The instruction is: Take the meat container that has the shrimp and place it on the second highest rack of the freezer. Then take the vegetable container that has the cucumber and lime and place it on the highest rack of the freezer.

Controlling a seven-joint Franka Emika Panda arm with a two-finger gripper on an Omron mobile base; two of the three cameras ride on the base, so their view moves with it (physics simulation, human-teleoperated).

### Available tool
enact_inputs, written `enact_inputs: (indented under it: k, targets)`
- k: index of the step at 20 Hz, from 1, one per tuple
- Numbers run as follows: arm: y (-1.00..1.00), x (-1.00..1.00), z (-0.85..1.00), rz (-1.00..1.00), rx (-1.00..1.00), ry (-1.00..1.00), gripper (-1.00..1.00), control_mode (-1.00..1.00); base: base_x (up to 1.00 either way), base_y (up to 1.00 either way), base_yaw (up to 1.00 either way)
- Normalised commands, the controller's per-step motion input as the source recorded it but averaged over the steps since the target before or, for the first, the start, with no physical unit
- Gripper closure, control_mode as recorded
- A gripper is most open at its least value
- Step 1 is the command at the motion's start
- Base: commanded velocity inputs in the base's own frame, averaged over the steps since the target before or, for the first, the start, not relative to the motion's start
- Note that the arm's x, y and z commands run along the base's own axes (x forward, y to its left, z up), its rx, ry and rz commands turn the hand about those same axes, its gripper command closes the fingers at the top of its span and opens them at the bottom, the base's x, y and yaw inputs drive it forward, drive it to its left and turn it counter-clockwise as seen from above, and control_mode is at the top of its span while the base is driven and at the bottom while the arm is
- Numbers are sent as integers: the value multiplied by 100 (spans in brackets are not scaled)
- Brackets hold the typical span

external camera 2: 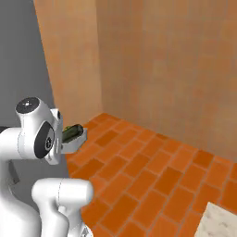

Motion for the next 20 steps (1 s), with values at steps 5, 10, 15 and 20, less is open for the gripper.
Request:
enact_inputs:
  k: [5, 10, 15, 20]
  targets:
    - [0, 0, 0, 0, 0, 0, 100, 100, 98, -19, -17]
    - [0, 0, 0, 0, 0, 0, 100, 100, 84, -18, 41]
    - [0, 0, 0, 0, 0, 0, 100, 100, -4, -13, 69]
    - [0, 0, 0, 0, 0, 0, 100, 100, -40, -10, 71]
